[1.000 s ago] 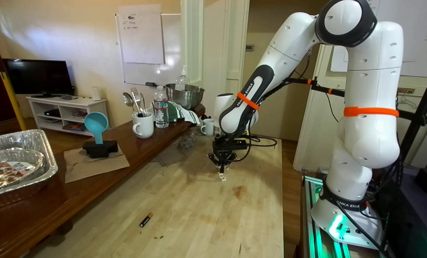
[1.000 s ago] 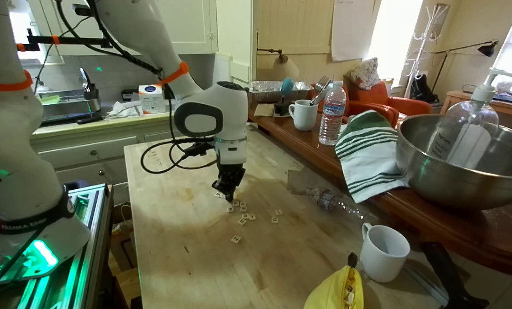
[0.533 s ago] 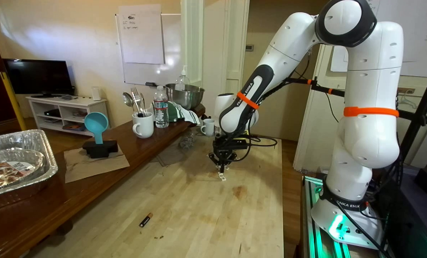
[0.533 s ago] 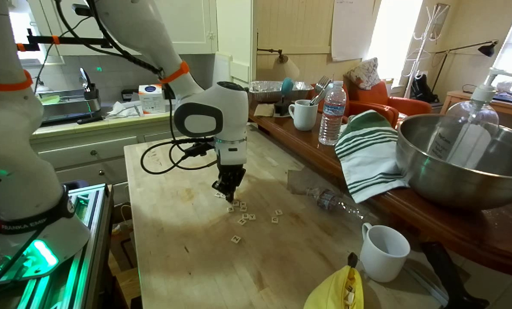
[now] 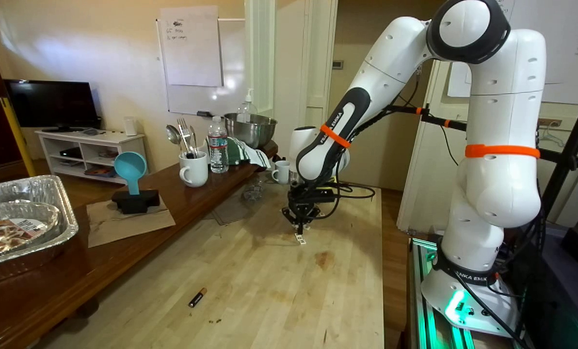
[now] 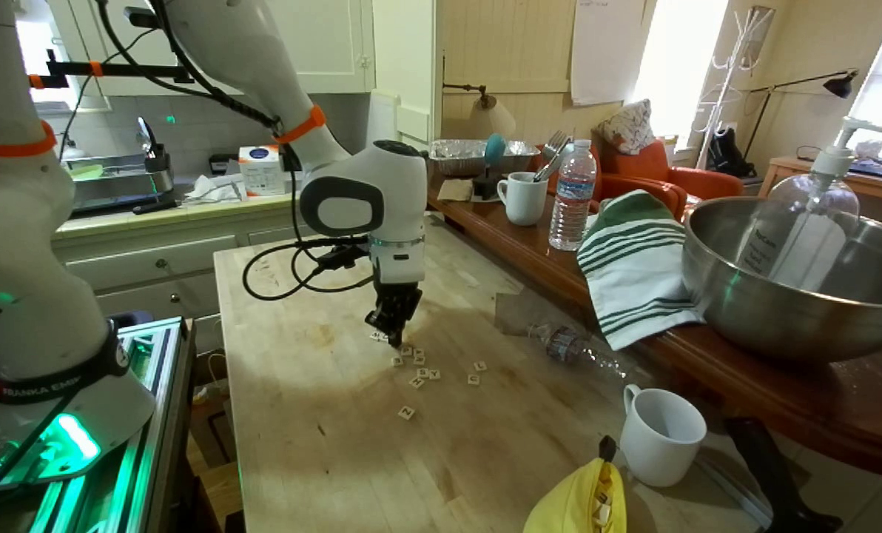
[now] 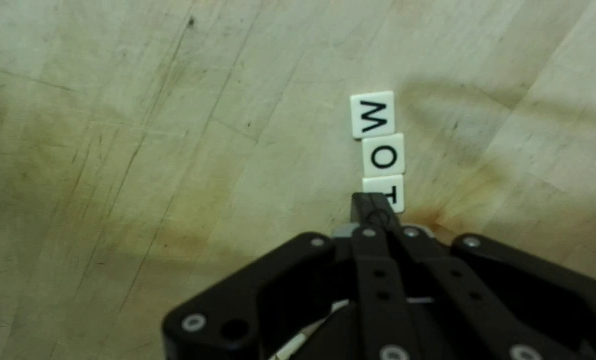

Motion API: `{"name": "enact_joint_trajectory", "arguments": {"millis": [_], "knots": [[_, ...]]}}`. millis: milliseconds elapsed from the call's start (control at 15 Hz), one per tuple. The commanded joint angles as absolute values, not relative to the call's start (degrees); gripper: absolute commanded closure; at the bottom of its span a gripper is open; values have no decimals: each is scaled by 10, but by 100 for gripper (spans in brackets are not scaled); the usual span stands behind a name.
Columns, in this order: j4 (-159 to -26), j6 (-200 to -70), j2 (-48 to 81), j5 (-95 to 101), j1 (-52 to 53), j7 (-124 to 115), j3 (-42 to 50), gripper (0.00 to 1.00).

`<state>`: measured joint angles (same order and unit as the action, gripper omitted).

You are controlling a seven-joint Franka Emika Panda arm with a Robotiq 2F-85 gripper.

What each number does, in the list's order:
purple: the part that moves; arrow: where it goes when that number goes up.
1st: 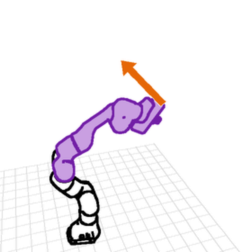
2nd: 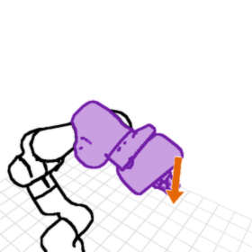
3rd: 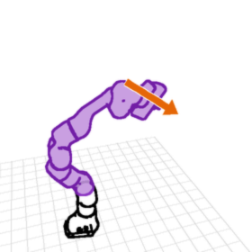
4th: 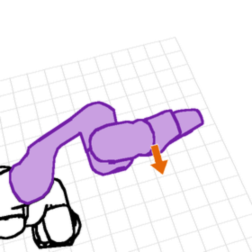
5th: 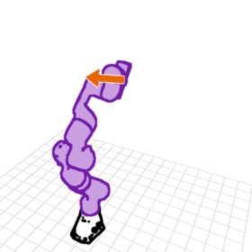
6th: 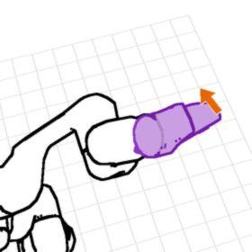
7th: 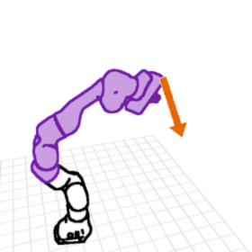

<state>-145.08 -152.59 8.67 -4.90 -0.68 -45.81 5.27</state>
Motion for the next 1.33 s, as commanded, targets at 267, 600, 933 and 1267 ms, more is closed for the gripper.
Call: {"name": "enact_joint_trajectory", "arguments": {"millis": [267, 600, 933, 1267], "knots": [[-1453, -1507, 75, -73, -9, -433, 48, 100], [-1459, -1507, 56, -77, -10, -424, 48, 100], [-1457, -1516, 61, -52, -13, -429, 58, 100], [-1454, -1521, 76, -36, -17, -425, 69, 100]]}}
